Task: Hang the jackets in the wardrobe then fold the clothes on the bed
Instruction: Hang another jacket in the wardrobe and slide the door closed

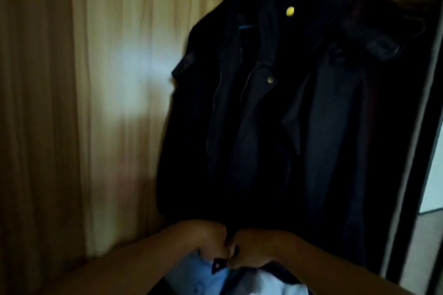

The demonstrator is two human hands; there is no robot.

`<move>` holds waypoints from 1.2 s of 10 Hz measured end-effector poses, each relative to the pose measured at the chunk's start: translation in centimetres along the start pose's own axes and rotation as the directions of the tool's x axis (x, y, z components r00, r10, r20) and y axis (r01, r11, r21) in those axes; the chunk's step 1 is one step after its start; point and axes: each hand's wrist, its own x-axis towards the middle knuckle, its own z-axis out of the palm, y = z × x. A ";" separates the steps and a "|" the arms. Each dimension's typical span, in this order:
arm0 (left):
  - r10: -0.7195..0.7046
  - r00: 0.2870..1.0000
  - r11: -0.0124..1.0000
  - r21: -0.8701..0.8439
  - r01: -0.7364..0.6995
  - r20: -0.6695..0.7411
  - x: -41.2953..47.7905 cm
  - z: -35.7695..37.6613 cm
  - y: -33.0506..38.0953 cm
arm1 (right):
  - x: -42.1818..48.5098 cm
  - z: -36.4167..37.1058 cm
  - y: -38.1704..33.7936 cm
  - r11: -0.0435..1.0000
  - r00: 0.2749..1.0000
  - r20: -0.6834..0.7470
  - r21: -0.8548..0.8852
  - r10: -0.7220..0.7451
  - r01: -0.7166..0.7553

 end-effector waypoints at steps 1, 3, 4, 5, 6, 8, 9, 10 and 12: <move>0.097 0.995 0.994 0.050 -0.098 0.033 -0.8 2.1 0.0 | -0.9 1.2 0.8 0.998 0.999 -0.010 0.041 -0.044 0.044; -0.011 1.000 1.000 0.009 0.011 0.009 -3.9 4.8 2.6 | -4.4 4.1 5.8 0.980 0.999 0.049 0.198 -0.007 -0.003; -0.020 0.994 0.999 -0.034 0.024 0.112 -5.1 6.4 6.8 | -7.5 6.5 9.0 0.974 0.993 0.115 0.225 -0.003 -0.024; -0.031 0.977 0.980 -0.187 0.072 0.213 -5.3 8.7 11.8 | -10.2 8.8 12.6 0.981 0.994 0.112 0.192 0.012 -0.033; -0.068 0.956 0.943 -0.294 0.154 0.284 -5.2 10.3 16.9 | -12.4 10.5 15.8 0.984 0.996 0.085 0.176 0.020 -0.035; 0.065 0.995 0.976 -0.211 -0.049 0.069 -3.3 10.5 25.0 | -16.2 12.3 21.4 0.994 0.997 0.009 0.085 0.072 -0.072; 0.151 0.970 0.934 -0.294 -0.203 -0.191 -1.6 9.7 28.7 | -18.2 11.9 25.4 0.991 0.992 -0.049 0.073 0.113 -0.109; 0.102 0.946 0.862 -0.448 -0.238 -0.306 0.5 8.7 31.2 | -20.1 11.8 29.1 0.978 0.981 -0.070 0.111 0.182 -0.174; 0.014 0.917 0.703 -0.648 -0.293 -0.399 3.6 7.7 32.6 | -22.5 12.6 32.6 0.975 0.974 -0.098 0.106 0.206 -0.195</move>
